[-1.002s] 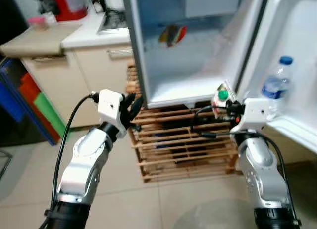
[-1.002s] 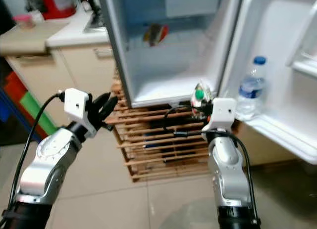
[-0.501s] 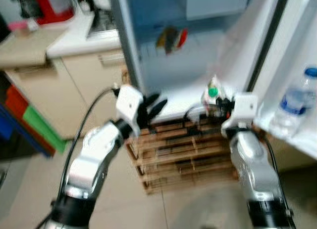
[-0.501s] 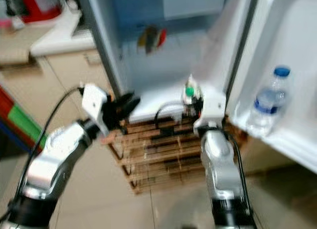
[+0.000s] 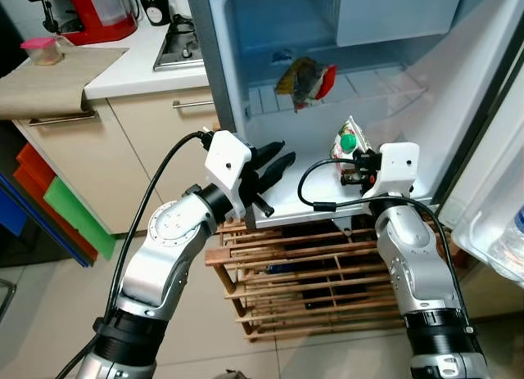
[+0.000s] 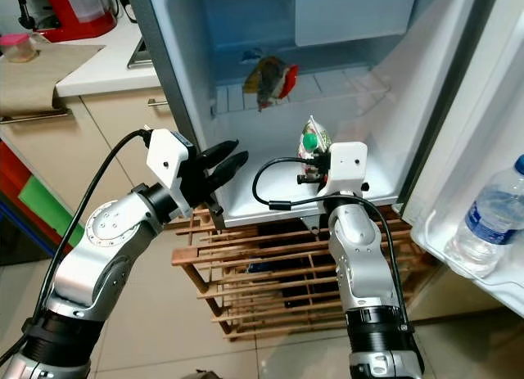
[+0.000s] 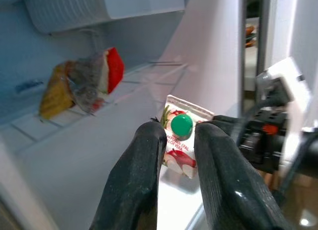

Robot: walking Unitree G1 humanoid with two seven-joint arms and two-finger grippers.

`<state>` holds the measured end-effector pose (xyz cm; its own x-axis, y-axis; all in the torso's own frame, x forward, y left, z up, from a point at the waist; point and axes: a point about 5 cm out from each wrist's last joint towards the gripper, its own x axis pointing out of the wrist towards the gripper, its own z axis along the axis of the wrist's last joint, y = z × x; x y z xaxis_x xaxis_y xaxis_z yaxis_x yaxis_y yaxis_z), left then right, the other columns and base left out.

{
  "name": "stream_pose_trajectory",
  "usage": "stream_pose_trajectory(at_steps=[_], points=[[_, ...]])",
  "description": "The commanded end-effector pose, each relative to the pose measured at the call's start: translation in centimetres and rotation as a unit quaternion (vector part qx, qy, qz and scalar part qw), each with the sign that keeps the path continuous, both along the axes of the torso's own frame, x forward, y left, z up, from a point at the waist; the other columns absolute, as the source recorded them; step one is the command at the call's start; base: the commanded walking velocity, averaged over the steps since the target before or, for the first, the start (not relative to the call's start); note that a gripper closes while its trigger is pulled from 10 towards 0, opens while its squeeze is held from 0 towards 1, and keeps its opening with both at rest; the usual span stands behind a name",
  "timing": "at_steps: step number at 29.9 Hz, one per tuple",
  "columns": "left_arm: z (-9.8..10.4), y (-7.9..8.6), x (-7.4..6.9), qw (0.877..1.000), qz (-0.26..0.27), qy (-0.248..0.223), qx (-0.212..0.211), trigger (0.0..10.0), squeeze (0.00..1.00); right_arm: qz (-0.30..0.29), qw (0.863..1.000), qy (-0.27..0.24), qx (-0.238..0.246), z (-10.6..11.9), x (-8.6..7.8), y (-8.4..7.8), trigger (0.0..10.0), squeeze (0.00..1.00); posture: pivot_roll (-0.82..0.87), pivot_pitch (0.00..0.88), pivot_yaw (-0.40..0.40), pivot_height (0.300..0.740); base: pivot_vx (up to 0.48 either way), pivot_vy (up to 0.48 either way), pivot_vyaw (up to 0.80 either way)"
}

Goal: Restocking fridge

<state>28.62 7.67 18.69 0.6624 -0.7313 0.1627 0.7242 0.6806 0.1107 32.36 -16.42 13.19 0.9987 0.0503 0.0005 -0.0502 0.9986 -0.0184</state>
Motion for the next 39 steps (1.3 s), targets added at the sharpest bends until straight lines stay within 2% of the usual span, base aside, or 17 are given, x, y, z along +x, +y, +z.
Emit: stream_pose_trajectory(at_steps=[1,2,3,5,7,8,12,14,18,19,23,29,34,38,39], points=[[0.1,0.5,0.1,1.000,0.008,0.006,-0.003,10.0,0.00,0.008,1.000,-0.018,-0.002,0.9,1.0,0.8,10.0,0.00,-0.04,0.000,0.094,0.740,0.000,0.000,0.00],[0.1,0.6,0.1,1.000,0.007,0.012,-0.009,10.0,0.00,0.010,1.000,-0.018,-0.003,1.2,2.0,1.4,10.0,0.00,-0.03,0.000,0.093,0.740,0.000,0.000,0.00],[0.1,0.6,0.1,1.000,0.007,0.012,-0.009,10.0,0.00,0.010,1.000,-0.018,-0.003,1.2,2.0,1.4,10.0,0.00,-0.03,0.000,0.093,0.740,0.000,0.000,0.00],[-0.2,0.7,-0.3,1.000,0.014,-0.004,0.015,10.0,0.00,0.014,1.000,-0.017,-0.005,1.4,3.0,2.3,10.0,0.00,-0.01,0.000,0.089,0.740,0.000,0.000,0.00],[-0.5,0.3,-1.6,0.996,-0.018,-0.053,0.075,10.0,0.00,0.013,1.000,-0.016,-0.014,1.5,3.4,2.9,10.0,0.00,0.02,0.000,0.078,0.740,0.000,0.000,0.00],[-0.9,0.1,-2.6,0.995,-0.047,-0.047,0.076,10.0,0.00,0.010,1.000,-0.013,-0.024,1.5,3.9,3.4,10.0,0.00,0.04,0.000,0.073,0.740,0.000,0.000,0.00],[-1.2,0.2,-3.1,0.996,-0.058,-0.018,0.061,10.0,0.00,0.014,0.999,-0.017,-0.046,1.6,4.6,4.3,10.0,0.00,0.06,0.001,0.060,0.740,0.000,0.000,0.00],[-1.1,0.2,-3.8,0.997,-0.058,-0.008,0.059,10.0,0.00,0.015,0.998,-0.010,-0.053,1.5,5.0,4.8,10.0,0.00,0.10,0.052,0.053,0.740,0.000,0.000,0.00],[-0.9,0.4,-4.7,0.997,-0.058,0.000,0.053,10.0,0.00,0.014,0.998,-0.005,-0.055,1.3,5.1,5.2,10.0,0.00,0.12,0.091,0.047,0.740,0.000,0.000,0.00],[-1.2,1.0,-6.1,0.997,-0.050,0.017,0.055,10.0,0.00,0.015,0.999,0.003,-0.048,0.9,5.3,5.9,10.0,0.00,0.16,0.142,0.051,0.740,0.000,0.000,0.00],[-1.5,1.7,-8.1,0.997,-0.042,0.043,0.056,10.0,0.00,0.018,0.999,0.016,-0.029,0.4,5.4,7.2,10.0,0.00,0.18,0.179,0.056,0.740,0.000,0.000,0.00],[-1.3,2.7,-9.5,0.995,-0.027,0.074,0.065,10.0,0.00,0.040,0.998,0.039,0.027,0.2,5.4,10.3,10.0,0.00,0.24,0.221,0.067,0.740,0.000,0.000,0.00],[-1.1,3.1,-10.0,0.994,-0.016,0.085,0.069,10.0,0.00,0.043,0.997,0.040,0.056,0.9,5.7,11.1,10.0,0.00,0.24,0.236,0.060,0.740,0.000,0.000,0.00],[-1.1,3.1,-10.2,0.994,-0.012,0.093,0.064,10.0,0.00,0.031,0.996,0.041,0.076,1.3,6.0,11.1,10.0,0.00,0.24,0.235,0.052,0.740,0.000,0.000,0.00],[-1.1,3.0,-10.3,0.993,-0.011,0.097,0.062,10.0,0.00,0.022,0.995,0.042,0.088,1.4,6.1,11.0,10.0,0.17,0.23,0.234,0.050,0.740,0.000,0.000,0.00]])
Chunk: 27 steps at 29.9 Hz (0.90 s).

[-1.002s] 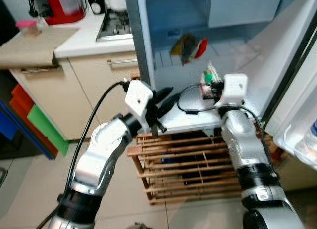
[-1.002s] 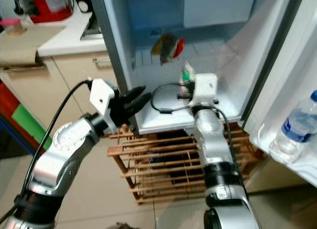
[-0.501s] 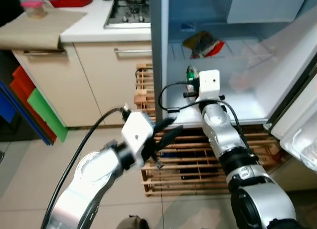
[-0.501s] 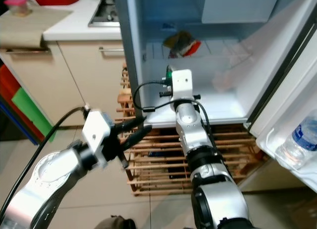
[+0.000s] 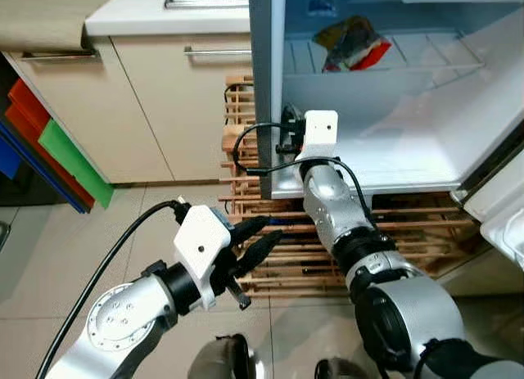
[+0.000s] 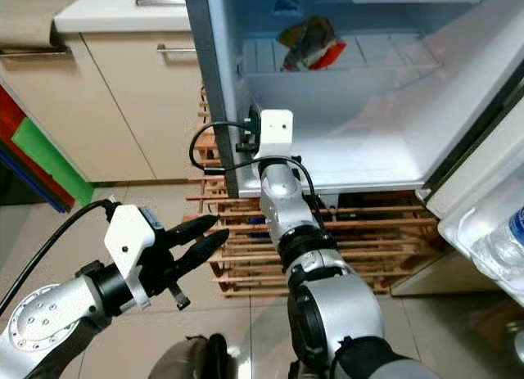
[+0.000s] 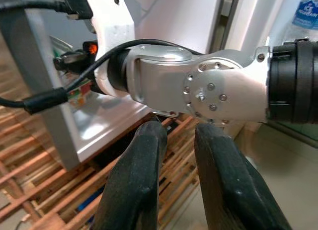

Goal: Restocking fridge

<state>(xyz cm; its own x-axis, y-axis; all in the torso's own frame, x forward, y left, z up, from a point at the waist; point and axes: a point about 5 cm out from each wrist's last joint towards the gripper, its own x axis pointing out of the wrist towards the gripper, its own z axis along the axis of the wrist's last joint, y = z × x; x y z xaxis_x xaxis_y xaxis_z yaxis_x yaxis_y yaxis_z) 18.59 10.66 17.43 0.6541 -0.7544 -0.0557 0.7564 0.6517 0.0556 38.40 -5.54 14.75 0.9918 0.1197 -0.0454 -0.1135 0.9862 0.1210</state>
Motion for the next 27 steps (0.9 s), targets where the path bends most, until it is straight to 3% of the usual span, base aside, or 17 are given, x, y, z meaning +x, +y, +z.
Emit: stream_pose_trajectory(at_steps=[1,5,11,14,19,27], points=[[0.2,0.0,-0.4,1.000,0.002,0.006,-0.002,10.0,0.00,-0.018,0.999,0.017,0.032,0.0,0.1,0.0,10.0,0.98,0.23,0.233,0.049,0.740,0.000,0.000,0.00],[0.2,-0.1,-0.3,1.000,0.001,0.009,-0.002,10.0,0.00,-0.028,0.998,0.023,0.053,0.1,0.2,-0.1,10.0,1.00,0.23,0.228,0.047,0.740,0.000,0.000,0.00],[0.1,-0.2,-0.1,1.000,-0.013,0.022,-0.004,10.0,0.00,-0.047,0.989,0.054,0.131,0.3,0.5,0.0,10.0,1.00,0.22,0.209,0.049,0.740,0.000,0.000,0.00],[0.0,-0.4,0.6,1.000,-0.016,0.015,-0.003,10.0,0.00,-0.037,0.993,0.028,0.112,1.5,0.8,0.3,10.0,1.00,0.19,0.174,0.054,0.740,0.000,0.000,0.00],[0.2,-1.4,2.4,0.999,-0.035,0.001,-0.017,10.0,0.00,-0.030,0.995,0.027,0.090,2.3,1.1,0.6,10.0,1.00,0.14,0.110,0.057,0.740,0.000,0.000,0.00],[0.7,-3.1,5.0,0.998,-0.036,-0.033,-0.042,10.0,0.00,0.008,0.994,0.075,0.073,1.6,1.3,0.0,10.0,1.00,0.08,0.000,0.015,0.740,0.000,0.000,0.00]])
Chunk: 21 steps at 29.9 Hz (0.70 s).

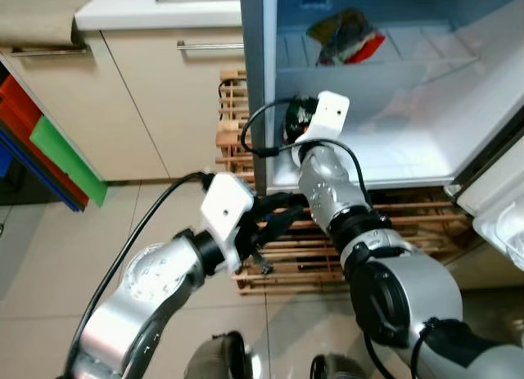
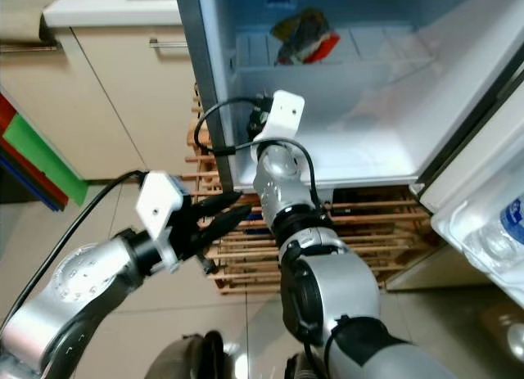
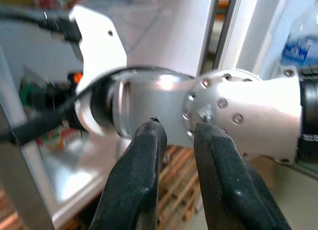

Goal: Restocking fridge

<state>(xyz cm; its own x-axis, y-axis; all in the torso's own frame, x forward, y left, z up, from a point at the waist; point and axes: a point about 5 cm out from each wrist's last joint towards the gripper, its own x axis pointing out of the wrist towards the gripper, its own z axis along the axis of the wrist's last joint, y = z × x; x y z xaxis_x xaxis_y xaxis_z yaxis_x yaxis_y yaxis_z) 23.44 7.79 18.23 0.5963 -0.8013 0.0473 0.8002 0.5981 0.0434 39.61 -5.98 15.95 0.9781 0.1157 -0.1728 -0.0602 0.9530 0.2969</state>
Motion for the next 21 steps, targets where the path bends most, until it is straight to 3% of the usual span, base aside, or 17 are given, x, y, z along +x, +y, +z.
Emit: stream_pose_trajectory(at_steps=[1,4,9,14,16,17,21], points=[[0.0,-0.4,0.3,1.000,0.003,-0.010,-0.003,10.0,0.00,0.029,0.999,-0.006,-0.018,0.6,0.1,0.4,10.0,1.00,0.07,0.000,0.007,0.740,0.000,0.000,0.00],[0.1,-1.1,1.5,1.000,0.015,-0.022,-0.014,10.0,0.00,0.059,0.997,-0.030,-0.048,1.5,0.1,-0.3,10.0,1.00,0.03,0.000,-0.018,0.740,0.000,0.000,0.00],[0.0,-0.6,4.2,0.994,0.099,-0.029,-0.036,10.0,0.00,0.043,0.993,-0.074,-0.086,1.7,-2.5,-4.7,10.0,1.00,-0.01,0.000,-0.030,0.740,0.000,0.000,0.00],[-0.5,1.9,4.9,0.983,0.174,-0.013,-0.052,10.0,0.00,0.024,0.990,-0.105,-0.093,1.0,-5.4,-6.4,10.0,1.00,-0.01,0.000,0.007,0.740,0.000,0.000,0.00],[-1.0,3.3,5.1,0.975,0.215,-0.001,-0.062,10.0,0.00,0.012,0.984,-0.147,-0.105,1.3,-6.8,-7.1,10.0,1.00,-0.01,0.000,0.013,0.740,0.000,0.000,0.00],[-1.0,3.3,5.1,0.975,0.215,-0.001,-0.062,10.0,0.00,0.012,0.984,-0.147,-0.105,1.3,-6.8,-7.1,10.0,1.00,-0.01,0.000,0.013,0.740,0.000,0.000,0.00],[-1.2,5.4,5.8,0.957,0.283,-0.016,-0.063,10.0,0.00,-0.032,0.980,-0.162,-0.111,0.4,-10.3,-10.1,10.0,1.00,-0.03,0.000,0.041,0.740,0.000,0.000,0.00]])
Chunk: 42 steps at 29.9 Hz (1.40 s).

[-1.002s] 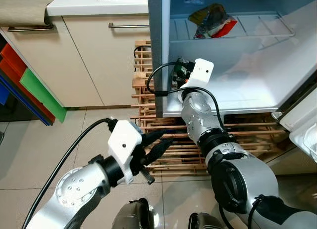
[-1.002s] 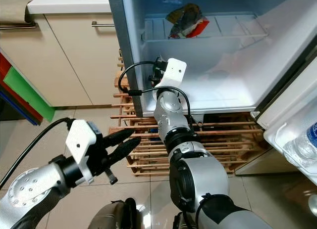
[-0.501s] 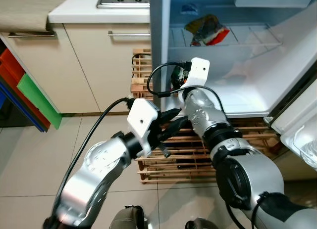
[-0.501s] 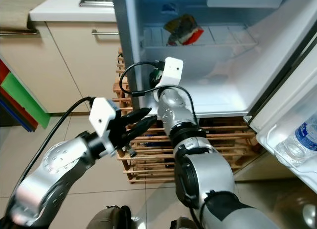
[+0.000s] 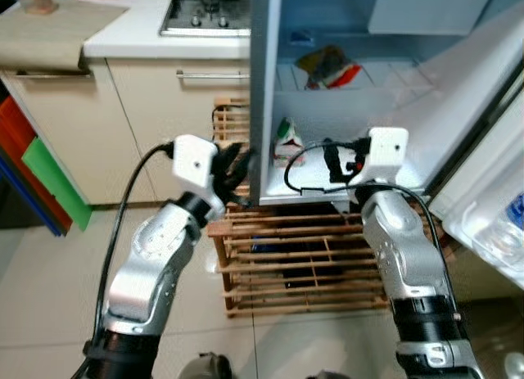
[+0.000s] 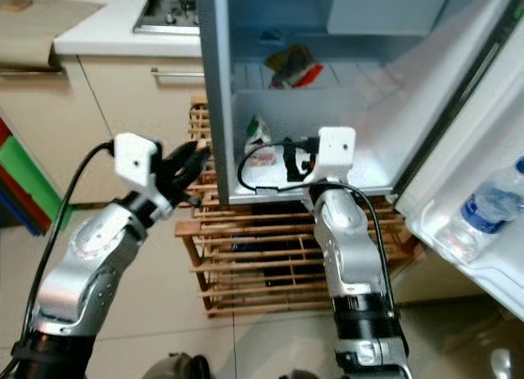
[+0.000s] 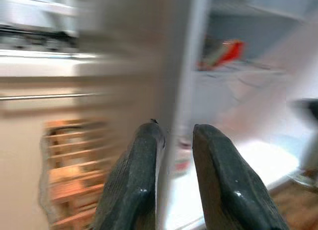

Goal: Restocking fridge

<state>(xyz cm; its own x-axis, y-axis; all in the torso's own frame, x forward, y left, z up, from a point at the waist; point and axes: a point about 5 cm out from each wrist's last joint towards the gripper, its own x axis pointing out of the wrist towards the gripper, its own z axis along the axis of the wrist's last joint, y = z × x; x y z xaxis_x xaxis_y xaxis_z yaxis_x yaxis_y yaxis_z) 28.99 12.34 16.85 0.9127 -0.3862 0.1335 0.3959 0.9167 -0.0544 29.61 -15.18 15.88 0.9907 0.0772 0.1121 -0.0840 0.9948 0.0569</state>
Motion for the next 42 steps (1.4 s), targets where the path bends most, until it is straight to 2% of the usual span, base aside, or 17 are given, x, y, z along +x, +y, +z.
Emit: stream_pose_trajectory(at_steps=[1,3,4,7,8,9,13,18,23,25,26,34,42], points=[[0.1,1.3,0.5,0.997,0.060,-0.017,0.037,10.0,0.00,-0.021,1.000,-0.004,0.007,0.0,-0.9,-1.5,10.0,1.00,-0.04,0.000,0.049,0.740,0.000,0.000,0.00],[-0.5,1.3,1.1,0.994,0.080,-0.010,0.072,10.0,0.00,-0.025,0.999,0.020,-0.002,-1.3,-1.5,-2.4,10.0,1.00,-0.04,0.000,0.061,0.740,0.000,0.000,0.00],[-0.5,1.3,1.1,0.994,0.080,-0.010,0.072,10.0,0.00,-0.025,0.999,0.020,-0.002,-1.3,-1.5,-2.4,10.0,1.00,-0.04,0.000,0.061,0.740,0.000,0.000,0.00],[-0.4,0.9,1.1,0.996,0.068,-0.013,0.053,10.0,0.00,-0.028,0.999,0.037,-0.010,-2.1,-1.2,-2.5,10.0,1.00,-0.06,0.000,0.075,0.740,0.000,0.000,0.00],[-0.3,0.8,1.2,0.997,0.067,-0.011,0.034,10.0,0.00,-0.024,0.999,0.044,-0.013,-2.3,-1.0,-2.4,10.0,1.00,-0.06,0.000,0.078,0.740,0.000,0.000,0.00],[-0.1,0.3,1.5,0.998,0.062,-0.012,0.006,10.0,0.00,-0.022,0.998,0.047,-0.025,-2.2,-0.5,-2.0,10.0,0.00,-0.07,0.000,0.080,0.740,0.000,0.000,0.00],[0.0,-0.8,1.4,0.999,0.039,-0.021,0.009,10.0,0.00,-0.002,0.998,0.050,-0.026,-2.0,-0.3,-1.4,10.0,0.00,-0.07,0.000,0.066,0.740,0.000,0.000,0.00],[-0.1,-1.1,1.3,0.999,0.024,-0.021,0.008,10.0,0.00,-0.006,0.998,0.057,-0.022,-2.3,0.0,-1.4,10.0,0.00,-0.06,0.000,0.056,0.740,0.000,-0.192,0.00],[0.5,-1.1,1.7,0.999,0.019,-0.033,-0.020,10.0,0.00,0.012,0.998,0.048,-0.029,-2.0,0.6,-0.4,10.0,0.00,-0.05,0.000,0.058,0.740,0.000,-0.192,0.00],[0.7,-1.2,1.7,0.999,0.015,-0.037,-0.022,10.0,0.00,0.013,0.998,0.048,-0.029,-2.0,0.6,-0.3,10.0,0.00,-0.05,0.000,0.058,0.740,0.000,0.000,0.00],[0.7,-1.2,1.6,0.999,0.010,-0.040,-0.009,10.0,0.00,0.020,0.998,0.054,-0.029,-2.1,0.7,0.0,10.0,0.00,-0.05,0.000,0.060,0.740,0.000,0.000,0.00],[0.8,-0.7,1.7,0.999,0.019,-0.037,0.001,10.0,0.00,0.026,0.997,0.062,-0.024,-2.5,0.8,0.6,10.0,0.00,-0.02,0.000,0.063,0.740,-0.344,-0.225,0.00],[0.9,-1.0,2.0,0.999,0.010,-0.037,0.000,10.0,0.00,0.033,0.997,0.061,-0.028,-2.5,1.1,0.9,10.0,0.00,-0.04,0.000,0.071,0.740,-0.289,-0.299,0.00]])
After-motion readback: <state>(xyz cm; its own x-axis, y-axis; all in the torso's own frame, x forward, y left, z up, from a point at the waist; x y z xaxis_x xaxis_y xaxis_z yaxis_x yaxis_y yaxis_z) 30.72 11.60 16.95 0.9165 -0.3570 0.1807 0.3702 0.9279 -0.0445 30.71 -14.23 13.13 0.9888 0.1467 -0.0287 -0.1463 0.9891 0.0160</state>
